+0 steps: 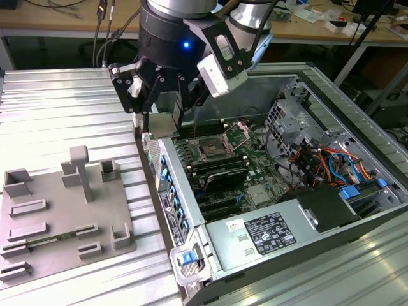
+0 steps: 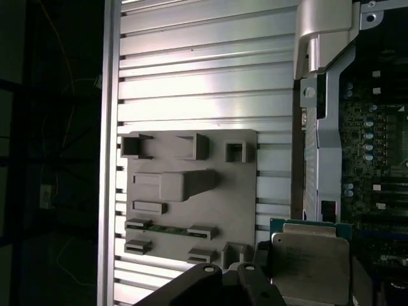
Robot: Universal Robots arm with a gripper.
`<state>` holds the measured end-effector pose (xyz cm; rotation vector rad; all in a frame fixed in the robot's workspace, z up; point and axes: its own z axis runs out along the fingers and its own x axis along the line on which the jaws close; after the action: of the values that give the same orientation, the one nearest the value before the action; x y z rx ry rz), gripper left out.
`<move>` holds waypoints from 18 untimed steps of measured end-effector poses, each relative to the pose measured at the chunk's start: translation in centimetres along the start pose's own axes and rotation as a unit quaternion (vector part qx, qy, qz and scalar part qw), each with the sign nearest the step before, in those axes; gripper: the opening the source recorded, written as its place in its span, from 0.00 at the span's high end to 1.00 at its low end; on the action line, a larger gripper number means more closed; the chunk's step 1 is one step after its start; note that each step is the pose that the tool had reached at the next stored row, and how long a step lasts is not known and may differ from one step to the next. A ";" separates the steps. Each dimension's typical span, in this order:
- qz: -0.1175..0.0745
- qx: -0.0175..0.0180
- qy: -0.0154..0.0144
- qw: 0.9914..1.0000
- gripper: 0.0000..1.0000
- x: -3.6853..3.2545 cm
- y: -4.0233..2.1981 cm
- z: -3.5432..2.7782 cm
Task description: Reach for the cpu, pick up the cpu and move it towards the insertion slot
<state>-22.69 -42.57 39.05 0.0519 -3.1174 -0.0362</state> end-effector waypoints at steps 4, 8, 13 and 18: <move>0.000 0.000 0.000 1.000 0.45 -0.23 -0.01 0.00; 0.000 0.000 0.000 1.000 0.45 -0.64 -0.02 -0.01; 0.000 0.000 0.000 1.000 0.45 -1.07 -0.04 -0.02; 0.000 0.000 0.000 1.000 0.45 -1.89 -0.06 -0.04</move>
<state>-20.79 -42.57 39.04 0.0519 -3.1175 -0.0363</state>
